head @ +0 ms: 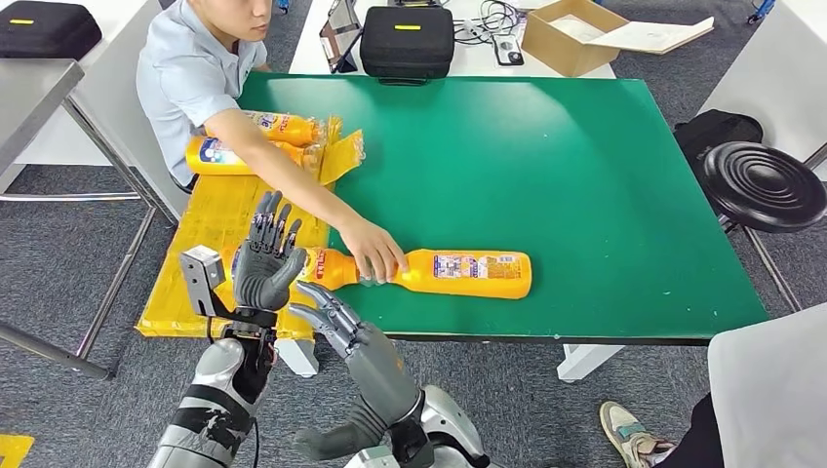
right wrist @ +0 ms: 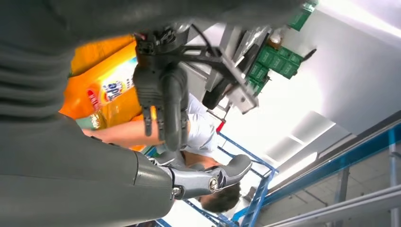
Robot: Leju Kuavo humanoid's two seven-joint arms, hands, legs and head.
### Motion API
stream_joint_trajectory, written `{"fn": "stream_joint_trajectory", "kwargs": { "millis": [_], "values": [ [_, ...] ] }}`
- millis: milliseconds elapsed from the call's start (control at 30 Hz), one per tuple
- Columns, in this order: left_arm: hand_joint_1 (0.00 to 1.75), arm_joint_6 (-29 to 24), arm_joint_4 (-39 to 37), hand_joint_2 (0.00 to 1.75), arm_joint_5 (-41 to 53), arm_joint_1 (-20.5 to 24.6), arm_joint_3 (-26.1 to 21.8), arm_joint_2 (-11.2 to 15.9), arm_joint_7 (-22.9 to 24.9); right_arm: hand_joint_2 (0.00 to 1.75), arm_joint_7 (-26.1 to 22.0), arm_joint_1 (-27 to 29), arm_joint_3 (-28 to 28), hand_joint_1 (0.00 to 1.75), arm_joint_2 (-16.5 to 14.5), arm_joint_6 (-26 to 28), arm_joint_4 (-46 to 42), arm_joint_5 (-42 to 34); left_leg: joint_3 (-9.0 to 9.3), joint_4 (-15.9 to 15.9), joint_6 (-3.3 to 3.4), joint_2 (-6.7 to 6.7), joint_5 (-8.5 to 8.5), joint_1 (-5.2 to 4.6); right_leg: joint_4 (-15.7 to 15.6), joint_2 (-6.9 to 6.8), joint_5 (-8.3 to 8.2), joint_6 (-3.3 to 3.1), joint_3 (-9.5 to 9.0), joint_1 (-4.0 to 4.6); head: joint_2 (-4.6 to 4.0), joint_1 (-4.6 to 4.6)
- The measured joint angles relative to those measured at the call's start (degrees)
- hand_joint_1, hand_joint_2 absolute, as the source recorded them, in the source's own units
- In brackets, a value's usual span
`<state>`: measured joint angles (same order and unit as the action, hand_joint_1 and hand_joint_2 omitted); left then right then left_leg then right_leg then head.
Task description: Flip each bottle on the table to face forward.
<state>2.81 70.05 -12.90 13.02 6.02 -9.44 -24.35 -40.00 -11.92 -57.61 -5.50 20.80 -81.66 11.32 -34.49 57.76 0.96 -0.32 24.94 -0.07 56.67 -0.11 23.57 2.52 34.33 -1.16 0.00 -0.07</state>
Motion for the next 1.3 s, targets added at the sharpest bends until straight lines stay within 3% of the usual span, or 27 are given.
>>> {"fn": "stream_joint_trajectory", "kwargs": {
  "millis": [100,267,400,567,767,967,1300],
  "values": [
    [0.00,-6.2,7.5,1.75,4.9,-6.6,1.8,0.8,-3.6,1.75,0.0,4.6,5.2,0.00,0.7,6.2,-1.6,3.6,-0.03,0.0,-0.01,-0.03,0.08,-0.01,0.0,-0.01,0.07,-0.07,0.04,-0.01,0.00,-0.01],
    [0.00,-15.3,16.0,1.75,8.2,-13.1,2.8,1.4,-6.4,1.75,1.1,7.8,18.8,0.00,4.7,15.2,0.4,21.3,-0.14,0.0,0.07,-0.11,0.13,-0.07,-0.1,-0.03,0.08,-0.07,0.11,-0.05,0.00,0.01],
    [0.00,-22.3,18.8,1.75,8.6,-14.3,2.4,1.3,-6.9,1.75,1.3,8.0,28.4,0.00,6.5,16.0,3.4,23.4,-0.10,0.0,0.10,-0.12,0.10,-0.10,-0.1,-0.04,0.05,-0.05,0.07,-0.05,0.00,0.00],
    [0.00,-22.8,19.9,1.75,8.1,-15.6,2.6,1.3,-6.8,1.75,2.9,7.8,36.4,0.00,7.5,16.8,5.8,25.2,-0.06,0.0,0.10,-0.11,0.09,-0.08,-0.1,-0.02,0.04,-0.05,0.05,-0.01,0.00,-0.02],
    [0.00,-22.3,20.5,1.75,8.6,-16.3,3.7,1.3,-7.0,1.75,5.1,6.4,40.2,0.00,8.3,17.3,9.1,27.8,-0.08,0.0,0.10,-0.10,0.10,-0.06,0.0,-0.01,0.05,-0.06,0.06,-0.01,0.00,-0.02],
    [0.00,-21.3,20.4,1.75,10.4,-16.2,6.1,1.3,-7.1,1.75,9.2,-1.5,42.1,0.00,8.9,16.6,21.8,33.1,-0.06,0.0,0.14,-0.03,0.06,-0.09,0.0,-0.01,0.00,-0.02,0.03,-0.05,0.00,-0.01],
    [0.00,-20.3,17.8,1.75,11.6,-13.1,9.8,1.2,-6.2,1.75,10.0,-11.7,42.1,0.00,6.1,12.2,39.9,34.8,-0.05,0.0,0.18,-0.02,-0.02,-0.09,0.0,-0.01,-0.03,0.02,0.03,-0.02,0.00,-0.02]
  ]
}}
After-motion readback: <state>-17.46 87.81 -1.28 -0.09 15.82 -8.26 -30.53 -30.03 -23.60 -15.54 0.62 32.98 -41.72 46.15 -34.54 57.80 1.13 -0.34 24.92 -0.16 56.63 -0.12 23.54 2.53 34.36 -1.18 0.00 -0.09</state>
